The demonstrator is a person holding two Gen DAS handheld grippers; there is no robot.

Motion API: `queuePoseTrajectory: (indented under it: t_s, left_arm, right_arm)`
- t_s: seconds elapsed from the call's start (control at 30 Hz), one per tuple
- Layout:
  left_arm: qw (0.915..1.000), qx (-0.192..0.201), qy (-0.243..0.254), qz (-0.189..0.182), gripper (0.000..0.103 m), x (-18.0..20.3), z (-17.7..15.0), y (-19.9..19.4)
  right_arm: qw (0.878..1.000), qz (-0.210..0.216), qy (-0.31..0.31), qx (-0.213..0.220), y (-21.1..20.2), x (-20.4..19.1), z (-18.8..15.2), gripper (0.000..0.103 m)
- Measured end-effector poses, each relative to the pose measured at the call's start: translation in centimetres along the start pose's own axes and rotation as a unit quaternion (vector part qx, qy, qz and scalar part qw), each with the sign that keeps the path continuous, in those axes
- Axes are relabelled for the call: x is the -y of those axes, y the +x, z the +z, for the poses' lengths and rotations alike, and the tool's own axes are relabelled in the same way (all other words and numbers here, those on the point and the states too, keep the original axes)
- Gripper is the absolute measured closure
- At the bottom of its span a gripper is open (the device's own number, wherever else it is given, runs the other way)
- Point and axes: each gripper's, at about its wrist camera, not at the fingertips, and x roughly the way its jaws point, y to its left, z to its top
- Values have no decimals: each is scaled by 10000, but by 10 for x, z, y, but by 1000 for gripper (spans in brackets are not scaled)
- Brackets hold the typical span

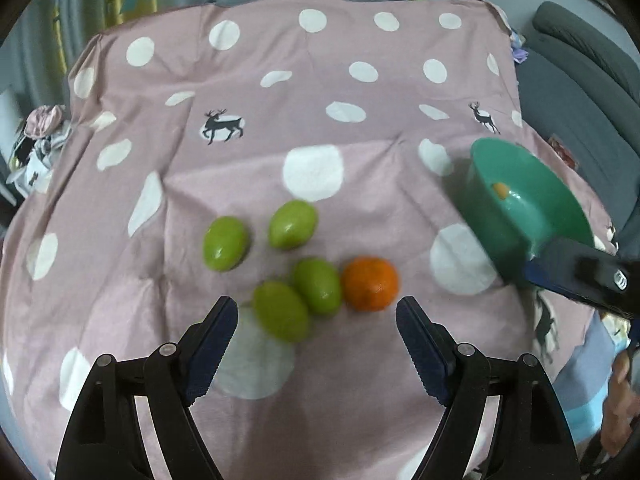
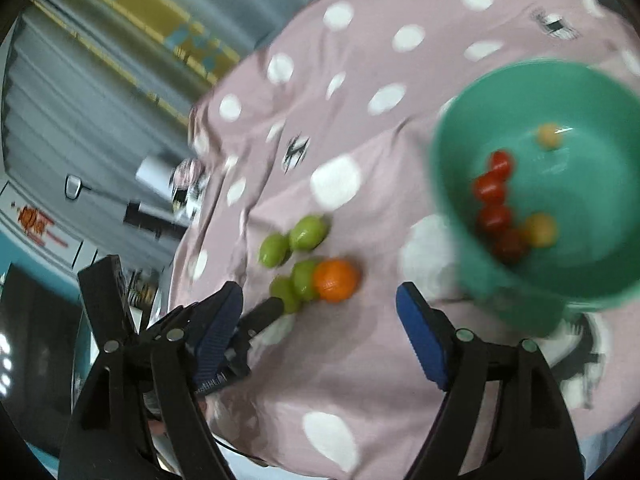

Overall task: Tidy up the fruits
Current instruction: 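Move both open tools toward the orange, then close the right tool on the orange while the left tool also grips it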

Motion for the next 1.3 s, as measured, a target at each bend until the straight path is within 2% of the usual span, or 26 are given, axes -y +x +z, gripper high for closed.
queuePoseTrajectory:
  t_s: [0.07, 0.2, 0.27, 0.33, 0.43, 0.5, 0.63, 0.77, 0.87, 0.97, 1.07, 1.13, 1.27, 1.3]
  left_arm:
    - [9999, 83, 69, -37, 21, -3, -7, 2]
    - [9971, 397, 629, 188, 21, 10, -13, 7]
    - [9936, 554, 983, -10, 21, 18, -13, 9]
    - [9914, 508, 1202, -120, 22, 26, -11, 15]
    - [9888, 263, 1445, -254, 27, 35, -8, 31]
    - [9895, 210, 1392, -337, 28, 36, -5, 39]
    - [9920, 359, 1157, -364, 32, 33, 6, 43]
    - [9888, 338, 1415, -327, 44, 36, 7, 43]
    - [9874, 319, 1483, -453, 44, 35, 5, 40]
    - [9866, 415, 1509, -453, 44, 35, 3, 30]
    - [9794, 424, 1867, -638, 44, 45, -4, 24]
    - [9758, 420, 2102, -435, 44, 54, -8, 29]
    - [9770, 185, 2082, -426, 44, 57, -5, 46]
    - [9776, 143, 2032, -529, 44, 56, -3, 49]
  right_arm:
    - [9998, 5, 36, -178, 20, -4, 4, 28]
    - [9981, -386, 65, -472, 53, -6, 10, 32]
    - [9973, -384, 131, -612, 63, -1, 11, 36]
    - [9960, -375, 279, -757, 73, 5, 12, 41]
    - [9948, -388, 415, -847, 80, 13, 14, 46]
    - [9938, -375, 480, -929, 83, 19, 14, 48]
    - [9924, -264, 671, -998, 83, 31, 15, 54]
    - [9890, -54, 865, -1198, 92, 37, 14, 54]
    - [9883, 39, 882, -1244, 96, 35, 12, 55]
    - [9880, 78, 917, -1243, 98, 34, 13, 62]
    - [9878, 100, 922, -1255, 99, 35, 13, 63]
    - [9882, 91, 908, -1231, 100, 35, 14, 62]
    - [9883, 104, 894, -1235, 98, 36, 13, 62]
    - [9887, 61, 890, -1202, 96, 37, 13, 63]
